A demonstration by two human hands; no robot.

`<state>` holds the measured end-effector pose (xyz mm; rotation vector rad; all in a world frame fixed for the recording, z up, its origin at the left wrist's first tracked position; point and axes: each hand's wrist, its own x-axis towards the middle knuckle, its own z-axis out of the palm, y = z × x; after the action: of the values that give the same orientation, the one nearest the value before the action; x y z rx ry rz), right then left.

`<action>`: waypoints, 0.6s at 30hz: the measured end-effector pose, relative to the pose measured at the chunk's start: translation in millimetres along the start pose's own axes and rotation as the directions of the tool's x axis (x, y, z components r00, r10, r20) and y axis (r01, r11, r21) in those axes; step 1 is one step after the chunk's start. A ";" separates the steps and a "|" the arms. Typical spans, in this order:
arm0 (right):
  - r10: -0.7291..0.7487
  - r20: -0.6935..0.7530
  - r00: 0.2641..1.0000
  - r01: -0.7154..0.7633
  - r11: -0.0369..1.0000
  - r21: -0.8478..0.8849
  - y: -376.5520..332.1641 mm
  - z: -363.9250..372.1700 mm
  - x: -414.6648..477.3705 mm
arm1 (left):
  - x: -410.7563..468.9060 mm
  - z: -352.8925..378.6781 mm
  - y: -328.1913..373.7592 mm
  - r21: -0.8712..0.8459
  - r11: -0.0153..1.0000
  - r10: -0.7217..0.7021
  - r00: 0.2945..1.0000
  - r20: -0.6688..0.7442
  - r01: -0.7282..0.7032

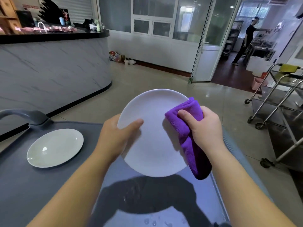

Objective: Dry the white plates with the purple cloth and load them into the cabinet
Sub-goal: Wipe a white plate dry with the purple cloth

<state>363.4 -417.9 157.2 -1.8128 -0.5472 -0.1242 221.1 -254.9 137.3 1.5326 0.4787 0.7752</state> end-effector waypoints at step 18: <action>-0.011 0.001 1.000 0.011 0.998 -0.056 -0.9 -0.9 -8.9 | -12.0 -0.2 7.8 0.122 0.992 -0.008 0.999 -0.054 0.014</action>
<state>355.3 -421.2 155.1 -1.8649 -0.5586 -0.1480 211.6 -264.2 142.7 1.6246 0.5828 0.7917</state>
